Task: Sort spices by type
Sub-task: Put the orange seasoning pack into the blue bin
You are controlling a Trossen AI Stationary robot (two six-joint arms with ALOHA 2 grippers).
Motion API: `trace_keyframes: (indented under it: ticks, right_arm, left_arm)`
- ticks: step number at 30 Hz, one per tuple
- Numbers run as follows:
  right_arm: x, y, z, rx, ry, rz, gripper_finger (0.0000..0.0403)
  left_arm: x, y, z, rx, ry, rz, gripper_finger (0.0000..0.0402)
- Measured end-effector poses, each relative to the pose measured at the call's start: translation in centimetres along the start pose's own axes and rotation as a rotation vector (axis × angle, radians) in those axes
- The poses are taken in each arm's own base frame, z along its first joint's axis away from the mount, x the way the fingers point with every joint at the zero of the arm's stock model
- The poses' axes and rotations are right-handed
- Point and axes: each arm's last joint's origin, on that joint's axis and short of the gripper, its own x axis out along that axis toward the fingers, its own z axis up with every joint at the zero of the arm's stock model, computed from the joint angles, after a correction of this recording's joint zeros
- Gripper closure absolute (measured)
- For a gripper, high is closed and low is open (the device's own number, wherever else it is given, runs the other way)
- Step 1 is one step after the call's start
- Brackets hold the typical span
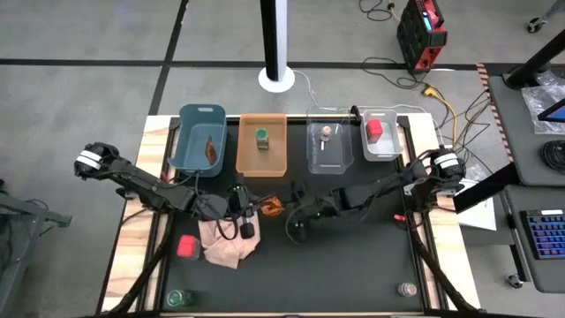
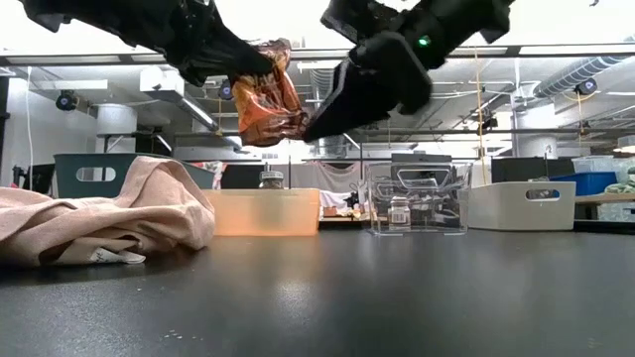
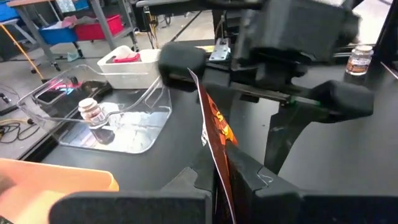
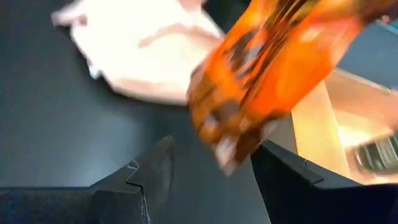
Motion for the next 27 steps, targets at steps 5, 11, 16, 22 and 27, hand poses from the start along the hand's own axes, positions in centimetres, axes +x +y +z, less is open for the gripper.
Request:
trace_keyframes:
  ticks: [5,11,16,22,27]
  right_arm:
    - [0.6,-2.2,0.6,0.023,-0.142,0.117,0.0219]
    - [1.4,-4.6,-0.3,-0.003,-0.141,0.106,0.0297]
    - [1.5,-5.8,-0.8,0.035,-0.117,0.101,0.037]
    - [1.6,-6.3,-2.3,0.098,0.029,0.049,0.0351]
    - [1.6,-6.7,-3.2,0.136,0.118,-0.028,0.0293]
  left_arm:
    - [0.0,-0.1,0.7,-0.038,-0.018,-0.002,0.0402]
    - [0.1,-0.3,2.4,-0.061,-0.02,-0.004,0.0401]
    - [-0.1,-0.1,3.8,-0.009,0.071,0.095,0.0401]
    - [-1.7,1.8,5.3,-0.02,0.253,0.453,0.04]
    - [-4.4,3.8,5.4,-0.072,0.306,0.695,0.04]
